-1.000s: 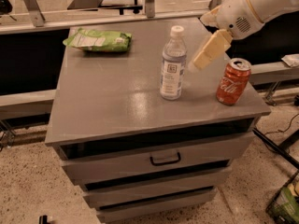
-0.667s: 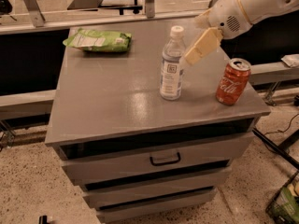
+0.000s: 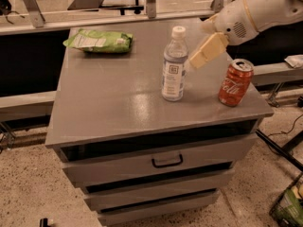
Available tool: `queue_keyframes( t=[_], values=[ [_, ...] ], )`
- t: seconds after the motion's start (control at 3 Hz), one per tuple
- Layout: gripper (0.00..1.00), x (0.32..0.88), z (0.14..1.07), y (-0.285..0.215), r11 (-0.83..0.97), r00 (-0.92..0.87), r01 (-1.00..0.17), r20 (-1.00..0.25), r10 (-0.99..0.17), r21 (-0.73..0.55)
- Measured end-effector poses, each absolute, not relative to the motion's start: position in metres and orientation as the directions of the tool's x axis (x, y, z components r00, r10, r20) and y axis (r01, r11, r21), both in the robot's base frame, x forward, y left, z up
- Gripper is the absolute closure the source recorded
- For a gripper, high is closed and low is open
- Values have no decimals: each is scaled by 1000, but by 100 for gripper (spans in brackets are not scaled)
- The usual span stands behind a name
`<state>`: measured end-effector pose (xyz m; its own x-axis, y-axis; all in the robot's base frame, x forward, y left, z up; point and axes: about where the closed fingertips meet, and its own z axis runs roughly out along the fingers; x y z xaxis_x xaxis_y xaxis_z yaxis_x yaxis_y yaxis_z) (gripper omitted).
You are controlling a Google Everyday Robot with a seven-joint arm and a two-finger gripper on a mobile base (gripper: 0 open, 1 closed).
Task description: Move blue plastic bottle near green rice chip bag
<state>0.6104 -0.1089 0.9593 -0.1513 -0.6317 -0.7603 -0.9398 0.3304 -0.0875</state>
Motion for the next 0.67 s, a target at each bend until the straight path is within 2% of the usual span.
queue_keyframes(
  t=[0.33,0.67],
  values=[
    [0,594,947,-105,341,-158,-939,-818,-554,-50],
    [0,594,947,-104,341,-157,-939,-818,-554,-50]
  ],
)
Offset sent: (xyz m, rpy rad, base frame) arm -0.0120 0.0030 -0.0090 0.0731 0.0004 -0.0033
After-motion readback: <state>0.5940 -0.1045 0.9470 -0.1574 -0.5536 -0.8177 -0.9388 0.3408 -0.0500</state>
